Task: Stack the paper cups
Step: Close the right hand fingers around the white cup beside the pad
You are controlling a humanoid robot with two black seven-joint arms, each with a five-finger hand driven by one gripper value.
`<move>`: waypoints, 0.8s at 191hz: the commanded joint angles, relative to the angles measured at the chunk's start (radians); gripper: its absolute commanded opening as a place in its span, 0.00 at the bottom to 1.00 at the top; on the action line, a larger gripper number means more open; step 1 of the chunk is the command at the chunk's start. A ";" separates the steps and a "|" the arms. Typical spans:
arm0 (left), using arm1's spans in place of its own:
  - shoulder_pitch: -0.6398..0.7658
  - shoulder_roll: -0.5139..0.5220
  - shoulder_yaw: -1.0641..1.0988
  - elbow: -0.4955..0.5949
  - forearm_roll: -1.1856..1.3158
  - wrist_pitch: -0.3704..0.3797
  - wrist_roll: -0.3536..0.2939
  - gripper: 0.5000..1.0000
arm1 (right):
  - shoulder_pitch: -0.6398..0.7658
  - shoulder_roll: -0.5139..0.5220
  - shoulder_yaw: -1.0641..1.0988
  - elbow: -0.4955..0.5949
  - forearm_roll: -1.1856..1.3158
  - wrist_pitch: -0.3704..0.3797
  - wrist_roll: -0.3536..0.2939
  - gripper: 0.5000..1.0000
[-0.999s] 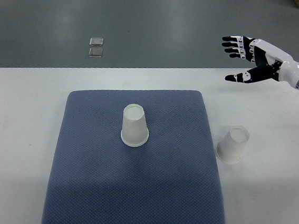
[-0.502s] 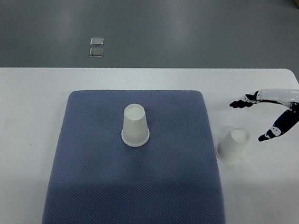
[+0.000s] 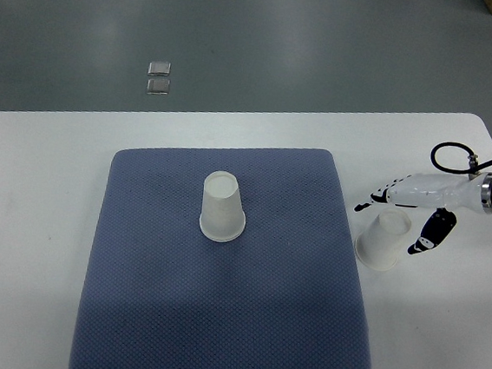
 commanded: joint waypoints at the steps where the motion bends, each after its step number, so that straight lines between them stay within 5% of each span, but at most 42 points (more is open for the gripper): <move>1: 0.001 0.000 0.000 0.000 0.001 0.000 0.000 1.00 | -0.002 0.003 -0.021 -0.008 -0.024 -0.028 0.000 0.83; 63: -0.001 0.000 0.000 0.000 0.001 0.000 0.000 1.00 | -0.008 0.047 -0.056 -0.077 -0.078 -0.126 -0.002 0.82; 153: -0.001 0.000 0.000 0.000 -0.001 0.000 0.000 1.00 | -0.012 0.063 -0.078 -0.077 -0.079 -0.128 -0.002 0.80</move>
